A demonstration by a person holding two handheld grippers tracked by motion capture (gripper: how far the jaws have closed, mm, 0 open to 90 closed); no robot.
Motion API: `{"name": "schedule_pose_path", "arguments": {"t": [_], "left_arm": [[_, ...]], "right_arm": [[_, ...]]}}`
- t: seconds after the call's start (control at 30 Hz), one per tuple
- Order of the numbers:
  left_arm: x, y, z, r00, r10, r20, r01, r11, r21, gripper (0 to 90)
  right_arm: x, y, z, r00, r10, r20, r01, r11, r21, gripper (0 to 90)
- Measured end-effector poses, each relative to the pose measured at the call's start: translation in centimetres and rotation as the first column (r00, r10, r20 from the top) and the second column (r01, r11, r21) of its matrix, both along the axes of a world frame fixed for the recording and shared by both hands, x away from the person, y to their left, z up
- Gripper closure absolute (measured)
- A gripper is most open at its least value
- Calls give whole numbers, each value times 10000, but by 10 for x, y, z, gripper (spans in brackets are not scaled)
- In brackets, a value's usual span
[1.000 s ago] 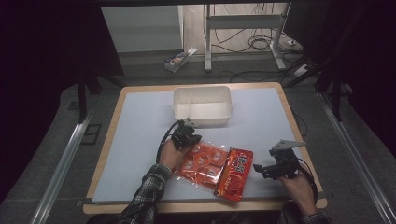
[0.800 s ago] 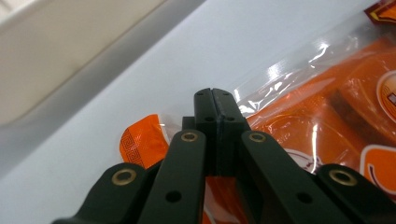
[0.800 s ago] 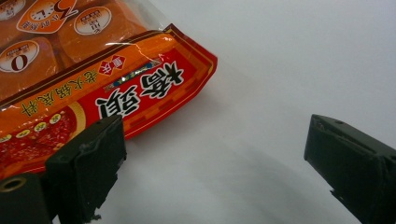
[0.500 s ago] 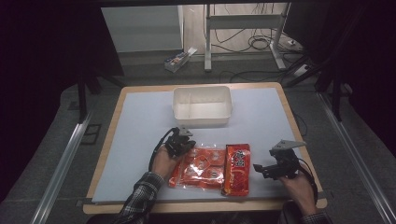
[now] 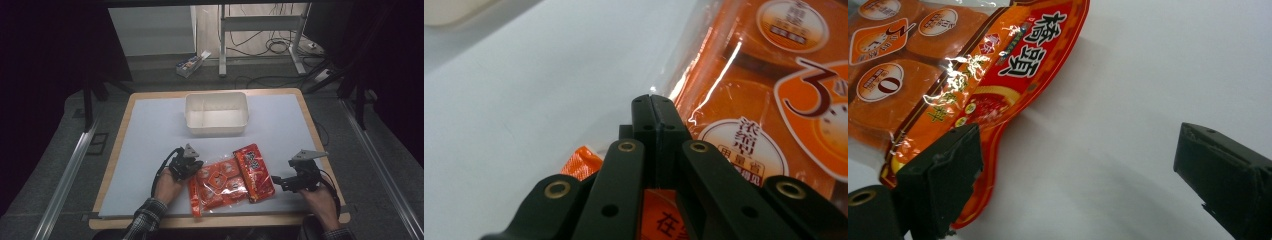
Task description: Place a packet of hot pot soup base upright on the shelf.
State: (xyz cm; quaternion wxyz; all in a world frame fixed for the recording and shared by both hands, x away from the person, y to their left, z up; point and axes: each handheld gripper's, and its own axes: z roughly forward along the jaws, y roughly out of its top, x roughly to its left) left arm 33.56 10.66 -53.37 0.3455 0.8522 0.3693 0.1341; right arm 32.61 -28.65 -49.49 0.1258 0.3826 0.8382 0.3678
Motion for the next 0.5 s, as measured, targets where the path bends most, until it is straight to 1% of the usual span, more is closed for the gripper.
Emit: {"name": "schedule_pose_path", "arguments": {"t": [0.2, 0.3, 0.4, 0.5], "left_arm": [[-13, 0, 1, 9999, -59, -85, 60, 9999, 144, 900], [-22, -1, 2, 9998, -111, -143, 114, 9997, 213, 900], [-34, -1, 3, 9997, -69, -230, 71, 9999, 101, 900], [-43, -3, 3, 9995, -83, -316, 86, 9999, 90, 900]], "right_arm": [[0, 1, 0, 10000, 35, -8, -35, 10000, -11, 53], [0, 1, 0, 10000, 67, -1, -67, 10000, -29, 53], [0, 2, 0, 10000, 86, -3, -86, 10000, -10, 53], [0, 2, 0, 9999, 117, -1, -117, 9999, 0, 53]]}}
